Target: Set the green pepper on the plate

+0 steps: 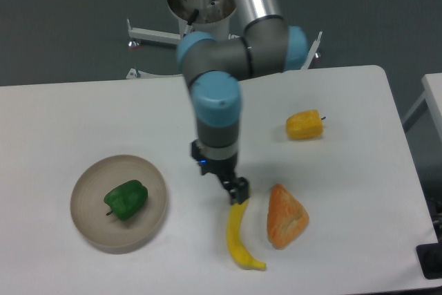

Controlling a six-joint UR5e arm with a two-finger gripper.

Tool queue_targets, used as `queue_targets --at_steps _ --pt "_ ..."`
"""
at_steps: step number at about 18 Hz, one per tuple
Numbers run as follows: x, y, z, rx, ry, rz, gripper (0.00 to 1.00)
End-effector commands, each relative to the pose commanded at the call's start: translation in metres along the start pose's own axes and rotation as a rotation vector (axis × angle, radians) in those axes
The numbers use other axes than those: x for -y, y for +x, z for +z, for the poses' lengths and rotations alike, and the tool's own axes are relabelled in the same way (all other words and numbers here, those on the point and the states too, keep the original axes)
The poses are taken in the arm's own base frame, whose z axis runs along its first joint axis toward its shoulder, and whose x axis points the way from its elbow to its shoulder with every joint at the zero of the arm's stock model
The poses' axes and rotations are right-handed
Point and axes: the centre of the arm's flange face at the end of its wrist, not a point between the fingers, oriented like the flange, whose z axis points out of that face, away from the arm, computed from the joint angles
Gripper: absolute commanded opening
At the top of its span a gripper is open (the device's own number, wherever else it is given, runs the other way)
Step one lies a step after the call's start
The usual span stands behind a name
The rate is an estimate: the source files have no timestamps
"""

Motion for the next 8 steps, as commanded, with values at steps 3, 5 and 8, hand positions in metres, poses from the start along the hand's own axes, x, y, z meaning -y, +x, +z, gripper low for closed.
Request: queue_targets --at_steps 3,5,8 --pt "-0.0075 -0.0054 0.0033 0.011 -0.020 -0.003 1.00" --pt "-0.0112 -0.0072 0.0047 0.023 -0.060 -0.001 1.00" --pt "-0.0118 -0.0091 0.0007 0.030 -0.060 -0.001 1.00"
